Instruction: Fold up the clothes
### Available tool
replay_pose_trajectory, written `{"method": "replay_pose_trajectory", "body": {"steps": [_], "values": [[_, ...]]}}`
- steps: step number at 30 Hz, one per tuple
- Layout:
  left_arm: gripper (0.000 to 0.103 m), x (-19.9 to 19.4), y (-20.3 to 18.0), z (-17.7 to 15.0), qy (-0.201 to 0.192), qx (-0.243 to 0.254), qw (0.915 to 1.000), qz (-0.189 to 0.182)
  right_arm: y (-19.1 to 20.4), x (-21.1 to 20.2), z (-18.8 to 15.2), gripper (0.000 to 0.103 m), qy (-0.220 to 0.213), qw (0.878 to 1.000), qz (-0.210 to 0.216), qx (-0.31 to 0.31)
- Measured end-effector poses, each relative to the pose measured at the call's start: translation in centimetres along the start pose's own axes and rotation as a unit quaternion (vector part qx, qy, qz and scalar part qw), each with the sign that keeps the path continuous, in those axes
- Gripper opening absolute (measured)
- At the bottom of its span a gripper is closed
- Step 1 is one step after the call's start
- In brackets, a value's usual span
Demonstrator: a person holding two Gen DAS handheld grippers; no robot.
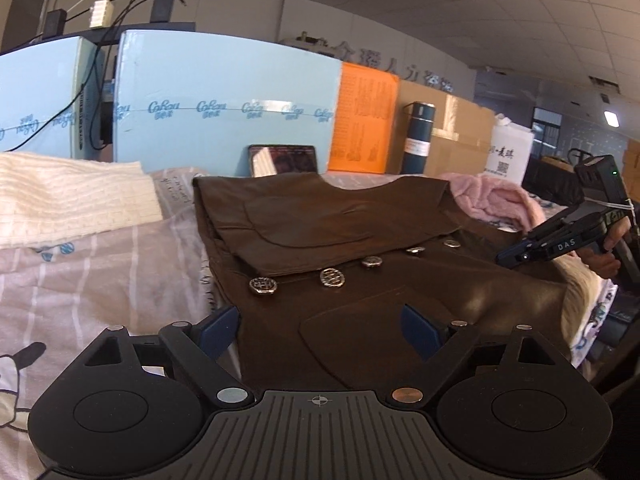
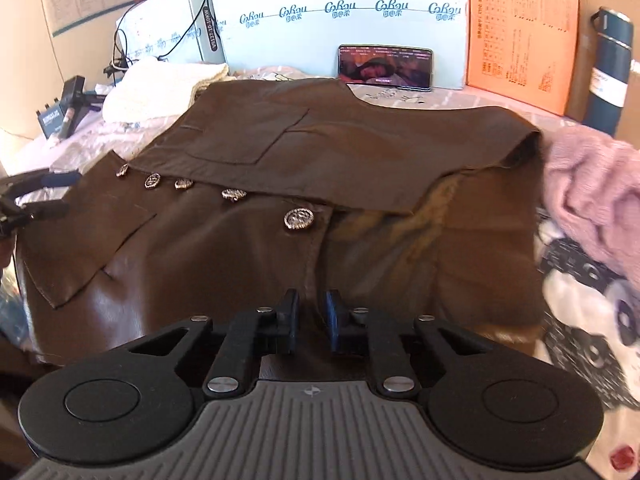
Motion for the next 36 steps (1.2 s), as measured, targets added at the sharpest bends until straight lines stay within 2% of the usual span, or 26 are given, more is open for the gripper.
{"method": "replay_pose_trajectory", "body": {"steps": [1,3,4,5,7,9,10,13,15,17,18,19,21,22,23,24,26,33,36], "values": [[0.090,0.0,-0.2,-0.1,0.002,-0.006,0.9999,-0.015,-0.1,-0.7,-0.3,0.014,0.002,1.000,0.000,0.000],[0.089,0.2,-0.2,-0.3,0.004,-0.014,0.9997,-0.017,-0.3,-1.5,-0.7,0.021,-0.006,1.000,0.004,0.012],[0.088,0.4,-0.2,-0.4,0.004,-0.018,0.9997,-0.017,-0.5,-1.6,-0.6,0.039,-0.015,1.000,0.011,0.025],[0.082,0.5,0.0,-0.3,0.003,-0.025,0.9996,-0.008,-0.7,-1.5,-0.5,0.055,-0.023,0.999,0.023,0.041],[0.070,0.6,0.5,-0.2,0.001,-0.039,0.9992,0.010,-0.7,-0.6,0.1,0.056,-0.032,0.997,0.044,0.061],[0.046,0.9,1.0,-0.3,0.005,-0.037,0.9985,0.040,-0.7,0.7,0.8,0.059,-0.038,0.995,0.054,0.072],[0.042,1.0,1.2,-0.3,0.007,-0.037,0.9978,0.055,-0.8,1.5,1.3,0.060,-0.035,0.996,0.053,0.070],[0.040,1.4,1.9,-0.4,0.019,-0.031,0.9948,0.095,-1.4,3.3,2.7,0.063,-0.046,0.993,0.058,0.090],[0.042,1.6,2.3,-0.3,0.019,-0.037,0.9949,0.092,-1.8,4.2,3.6,0.068,-0.050,0.991,0.071,0.106],[0.042,2.0,2.8,0.0,0.018,-0.046,0.9953,0.083,-2.3,5.0,4.2,0.069,-0.053,0.986,0.088,0.131],[0.042,2.2,3.0,0.2,0.019,-0.052,0.9952,0.081,-2.4,5.2,4.4,0.068,-0.053,0.985,0.092,0.138],[0.042,2.4,3.0,0.1,0.018,-0.054,0.9954,0.077,-2.2,5.2,4.4,0.055,-0.050,0.986,0.088,0.132],[0.040,2.4,2.7,0.0,0.013,-0.048,0.9960,0.075,-1.5,4.9,4.2,0.040,-0.045,0.990,0.076,0.112],[0.039,2.3,2.5,0.0,0.008,-0.040,0.9962,0.077,-1.1,4.5,4.0,0.029,-0.045,0.991,0.075,0.101],[0.026,1.9,2.3,-0.1,0.000,-0.035,0.9960,0.082,-0.8,4.0,3.6,0.018,-0.048,0.991,0.080,0.095],[0.014,1.5,2.1,-0.2,-0.008,-0.030,0.9958,0.086,-0.5,3.5,3.2,0.015,-0.051,0.991,0.085,0.090],[0.008,0.6,1.6,-0.3,-0.024,-0.028,0.9959,0.083,-0.3,2.2,2.6,0.004,-0.062,0.992,0.075,0.086],[0.006,-1.5,-1.5,0.2,-0.069,-0.012,0.9970,0.033,-0.6,-2.9,1.9,0.003,-0.120,0.989,0.034,0.081],[0.006,-1.2,-2.0,0.4,-0.057,-0.003,0.9983,0.012,-0.8,-4.5,2.5,0.003,-0.143,0.987,0.017,0.071]]}}
Point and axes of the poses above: each gripper's, at about its wrist camera, not at the fingertips, and x roughly the way its jaws point, y to its left, z to its top, the point moved 6 cm from there along x, roughly the way its jaws point, and after that the axes turned 10 degrees about -x, right-handed, at the moved point
